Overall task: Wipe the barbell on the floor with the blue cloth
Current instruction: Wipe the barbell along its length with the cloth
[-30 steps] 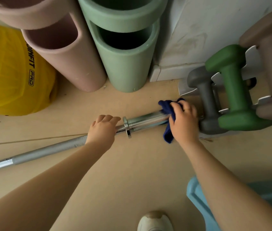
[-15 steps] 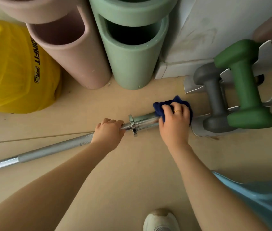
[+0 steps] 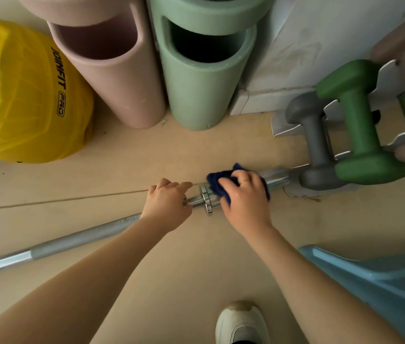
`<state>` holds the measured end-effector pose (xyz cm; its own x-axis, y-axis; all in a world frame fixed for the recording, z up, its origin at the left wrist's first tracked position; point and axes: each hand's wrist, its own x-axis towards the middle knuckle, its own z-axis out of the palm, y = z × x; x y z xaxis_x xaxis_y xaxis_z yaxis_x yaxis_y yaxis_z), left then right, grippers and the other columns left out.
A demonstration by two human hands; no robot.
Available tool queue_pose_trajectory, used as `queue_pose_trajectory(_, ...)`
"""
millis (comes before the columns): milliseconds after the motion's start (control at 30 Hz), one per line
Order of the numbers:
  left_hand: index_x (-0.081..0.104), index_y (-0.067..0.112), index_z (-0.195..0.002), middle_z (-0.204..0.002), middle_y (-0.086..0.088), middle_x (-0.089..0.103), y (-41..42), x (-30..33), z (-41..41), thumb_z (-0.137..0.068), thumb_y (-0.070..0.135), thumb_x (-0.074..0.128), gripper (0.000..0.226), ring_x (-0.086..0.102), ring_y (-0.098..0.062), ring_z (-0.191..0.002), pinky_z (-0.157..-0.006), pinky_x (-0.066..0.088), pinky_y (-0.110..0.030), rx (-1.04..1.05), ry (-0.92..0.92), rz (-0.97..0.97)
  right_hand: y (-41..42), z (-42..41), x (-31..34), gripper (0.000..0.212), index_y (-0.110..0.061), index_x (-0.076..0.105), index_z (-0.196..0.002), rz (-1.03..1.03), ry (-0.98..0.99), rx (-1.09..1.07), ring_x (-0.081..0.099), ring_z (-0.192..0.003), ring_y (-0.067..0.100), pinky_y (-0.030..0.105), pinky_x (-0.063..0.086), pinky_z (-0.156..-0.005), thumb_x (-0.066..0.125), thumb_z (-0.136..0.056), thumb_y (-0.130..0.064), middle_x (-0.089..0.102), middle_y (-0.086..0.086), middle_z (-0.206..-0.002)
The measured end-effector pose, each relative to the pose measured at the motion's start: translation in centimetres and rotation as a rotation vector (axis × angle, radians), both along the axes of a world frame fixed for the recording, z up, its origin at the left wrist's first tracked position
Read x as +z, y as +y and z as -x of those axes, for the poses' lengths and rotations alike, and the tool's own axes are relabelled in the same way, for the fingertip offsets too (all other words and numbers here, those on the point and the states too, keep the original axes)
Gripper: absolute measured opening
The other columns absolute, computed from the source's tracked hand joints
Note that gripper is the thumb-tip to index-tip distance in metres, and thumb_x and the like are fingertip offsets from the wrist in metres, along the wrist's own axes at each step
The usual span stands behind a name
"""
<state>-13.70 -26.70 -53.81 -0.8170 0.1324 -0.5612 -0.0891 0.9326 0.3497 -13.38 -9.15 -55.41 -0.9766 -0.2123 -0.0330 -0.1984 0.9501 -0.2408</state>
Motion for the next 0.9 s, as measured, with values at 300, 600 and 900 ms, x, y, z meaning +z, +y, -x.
queue_pose_trajectory(300,0.051,0.028,-0.131,-0.127,0.000,0.050,0.8,0.0,-1.6,-0.091,0.036,0.051,0.040,0.035,-0.022,-0.125,-0.103,0.029,-0.033,-0.148,-0.063,0.002,1.7,0.1,0.9,0.019,-0.013,0.069,-0.086,-0.097,-0.138,-0.234,0.054,-0.085,0.039,0.040,0.044,-0.075,0.059,-0.072,-0.020,0.063,0.016,-0.094)
queue_pose_trajectory(600,0.045,0.027,-0.133,-0.132,0.000,0.047,2.1,-0.7,-4.0,-0.090,0.034,0.057,0.045,0.035,-0.023,-0.127,-0.104,0.029,-0.034,-0.208,-0.043,0.020,3.8,-1.9,1.4,0.030,-0.021,0.065,-0.111,-0.150,-0.238,-0.174,0.048,-0.105,0.035,0.040,0.038,-0.088,0.057,-0.082,-0.018,0.058,0.008,-0.115)
queue_pose_trajectory(900,0.045,0.025,-0.130,-0.129,0.001,0.048,2.7,-1.1,-5.9,-0.093,0.029,0.054,0.039,0.037,-0.023,-0.125,-0.102,0.030,-0.033,-0.256,0.020,0.034,3.7,-3.2,1.8,0.036,-0.018,0.064,-0.112,-0.114,-0.256,0.169,0.052,-0.105,0.035,0.042,0.041,-0.090,0.065,-0.076,-0.015,0.061,0.010,-0.116)
